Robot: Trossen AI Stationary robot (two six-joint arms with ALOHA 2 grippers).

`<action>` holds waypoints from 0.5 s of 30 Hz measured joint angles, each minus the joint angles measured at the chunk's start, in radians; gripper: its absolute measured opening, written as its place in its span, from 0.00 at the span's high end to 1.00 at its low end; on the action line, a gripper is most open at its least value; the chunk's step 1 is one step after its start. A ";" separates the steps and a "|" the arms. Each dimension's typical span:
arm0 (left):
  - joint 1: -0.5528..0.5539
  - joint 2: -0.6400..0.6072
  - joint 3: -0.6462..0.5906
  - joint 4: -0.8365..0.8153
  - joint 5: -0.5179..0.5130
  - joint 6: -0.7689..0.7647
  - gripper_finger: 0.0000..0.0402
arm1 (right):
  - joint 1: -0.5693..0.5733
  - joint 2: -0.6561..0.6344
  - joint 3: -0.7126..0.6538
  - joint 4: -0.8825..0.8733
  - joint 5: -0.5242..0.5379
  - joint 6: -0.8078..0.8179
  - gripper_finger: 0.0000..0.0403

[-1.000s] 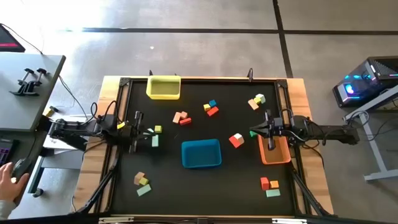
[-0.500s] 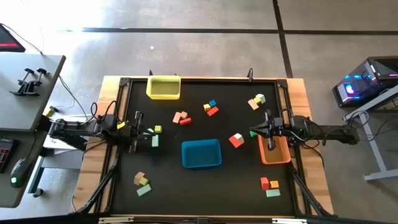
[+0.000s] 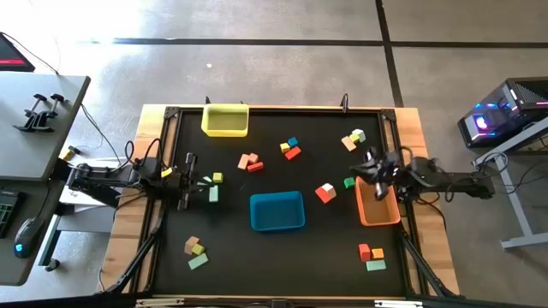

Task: Sort blocks by size
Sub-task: Put the green square block into the orange bin

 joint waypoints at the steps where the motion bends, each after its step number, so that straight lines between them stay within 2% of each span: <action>1: 0.000 0.000 0.000 0.000 0.000 0.000 1.00 | 0.001 0.003 0.000 0.043 -0.017 0.006 1.00; 4: 0.000 0.000 0.000 0.000 0.000 0.000 1.00 | 0.021 0.036 0.000 0.161 -0.095 -0.022 1.00; 8: 0.000 0.000 0.000 0.010 0.000 0.088 1.00 | 0.082 0.142 0.000 0.312 -0.099 -0.072 1.00; 11: 0.000 0.000 0.000 0.004 0.000 0.144 1.00 | 0.133 0.260 0.000 0.404 -0.050 -0.118 1.00; 15: 0.000 0.000 0.000 0.001 0.000 0.115 1.00 | 0.168 0.412 0.000 0.503 0.013 -0.134 1.00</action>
